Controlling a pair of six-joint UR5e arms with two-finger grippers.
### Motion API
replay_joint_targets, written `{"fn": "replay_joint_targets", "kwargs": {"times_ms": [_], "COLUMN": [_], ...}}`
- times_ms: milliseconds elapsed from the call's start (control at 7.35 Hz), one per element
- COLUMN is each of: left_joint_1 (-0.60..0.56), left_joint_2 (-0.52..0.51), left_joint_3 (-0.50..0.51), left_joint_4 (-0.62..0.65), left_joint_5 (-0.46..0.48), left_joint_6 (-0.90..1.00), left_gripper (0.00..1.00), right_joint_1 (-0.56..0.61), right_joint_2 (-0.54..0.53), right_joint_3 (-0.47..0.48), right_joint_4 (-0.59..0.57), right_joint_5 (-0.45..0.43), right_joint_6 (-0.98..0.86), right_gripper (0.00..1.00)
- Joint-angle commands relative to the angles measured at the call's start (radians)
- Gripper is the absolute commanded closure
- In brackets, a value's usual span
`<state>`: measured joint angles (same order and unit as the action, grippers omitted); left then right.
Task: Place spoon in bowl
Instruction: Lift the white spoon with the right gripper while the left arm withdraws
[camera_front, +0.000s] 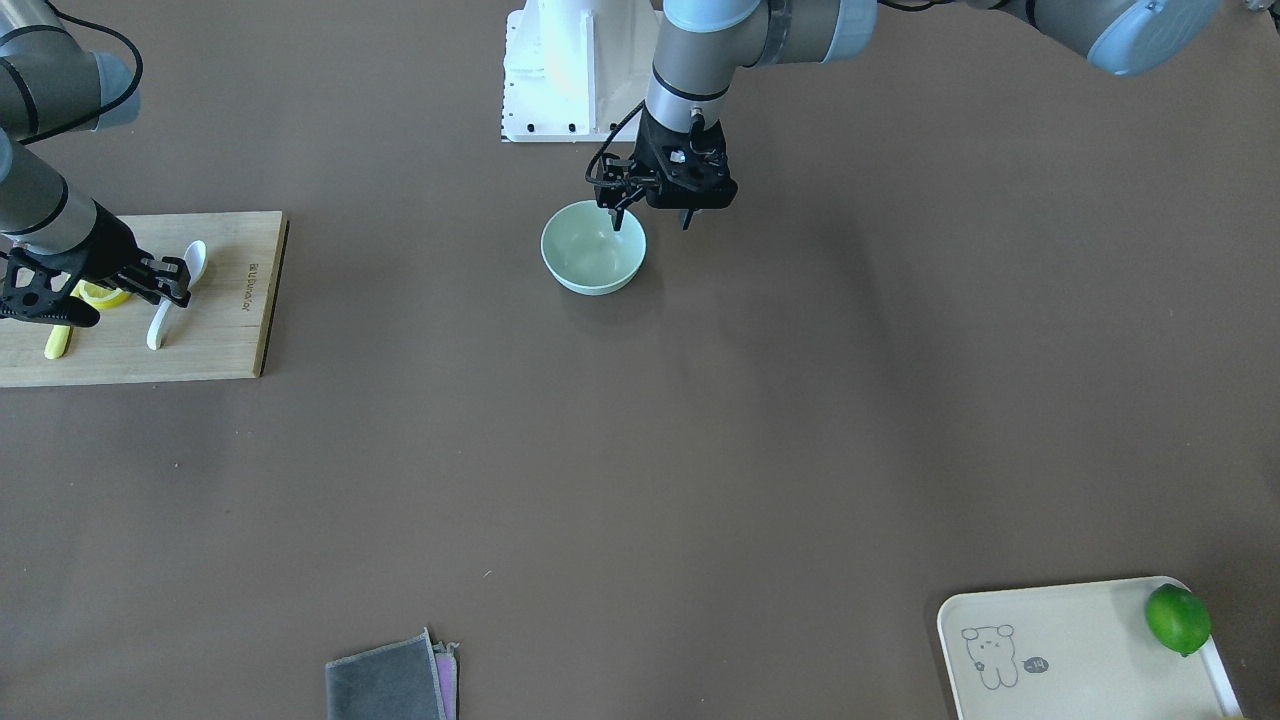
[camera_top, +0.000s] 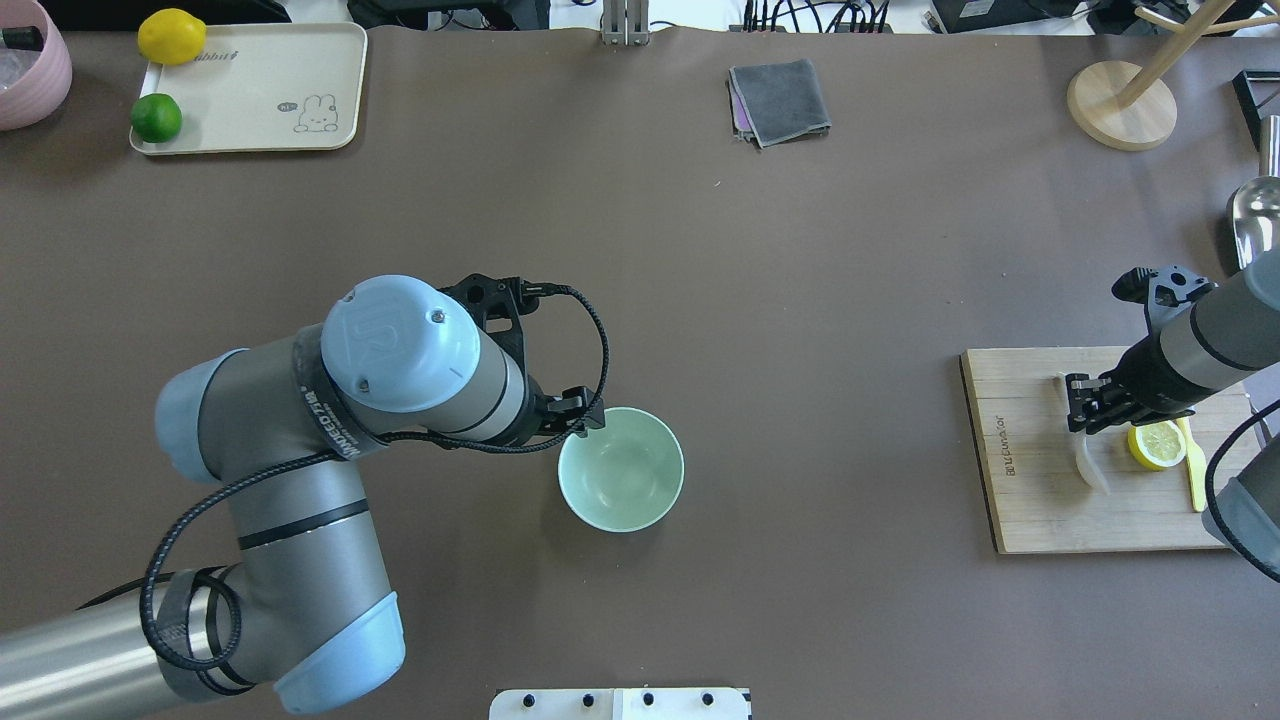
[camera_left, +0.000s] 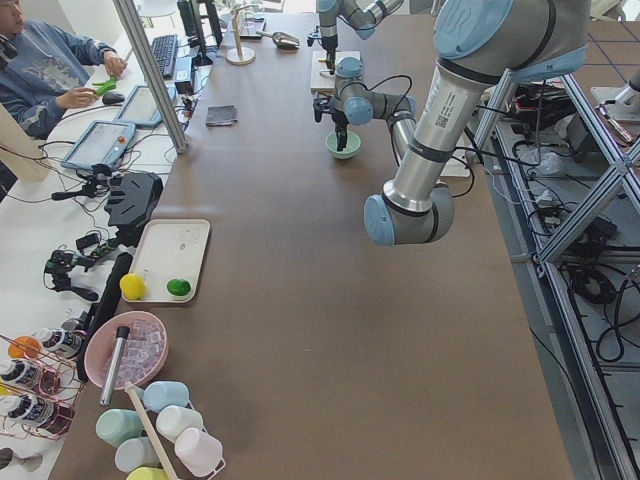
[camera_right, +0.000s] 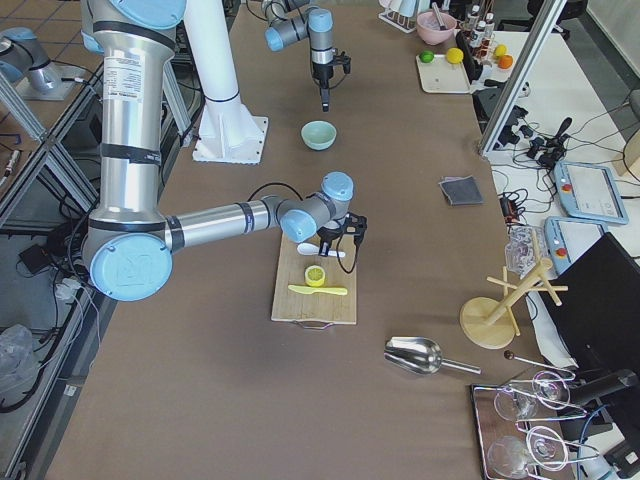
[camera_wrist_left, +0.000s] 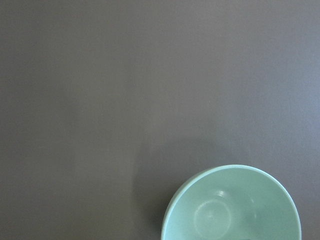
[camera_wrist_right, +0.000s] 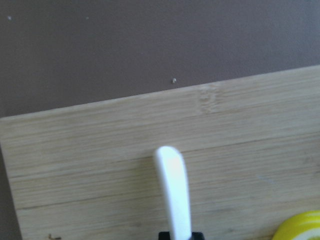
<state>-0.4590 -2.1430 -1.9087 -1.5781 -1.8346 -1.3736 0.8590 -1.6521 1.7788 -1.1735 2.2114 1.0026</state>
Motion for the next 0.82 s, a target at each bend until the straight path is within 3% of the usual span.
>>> {"fn": "replay_joint_targets", "kwargs": {"times_ms": [0, 136, 408, 680], "left_joint_1": [-0.097, -0.195, -0.314, -0.494], "left_joint_2": [0.148, 0.2, 0.347, 0.505], "left_joint_3": [-0.111, -0.128, -0.182, -0.188], "left_joint_4": [0.003, 0.001, 0.0, -0.006], "left_joint_5": [-0.091, -0.174, -0.248, -0.337], "left_joint_6": [0.161, 0.251, 0.467, 0.787], "left_gripper": [0.02, 0.01, 0.01, 0.02], "right_joint_1": [0.002, 0.002, 0.002, -0.067], "right_joint_2": [0.0, 0.015, 0.064, 0.187], "right_joint_3": [0.008, 0.016, 0.092, 0.114], "right_joint_4": [0.0, 0.0, -0.021, -0.037], "right_joint_5": [0.001, 0.004, 0.011, -0.004], "right_joint_6": [0.002, 0.005, 0.054, 0.233], "right_gripper": [1.0, 1.0, 1.0, 1.0]}}
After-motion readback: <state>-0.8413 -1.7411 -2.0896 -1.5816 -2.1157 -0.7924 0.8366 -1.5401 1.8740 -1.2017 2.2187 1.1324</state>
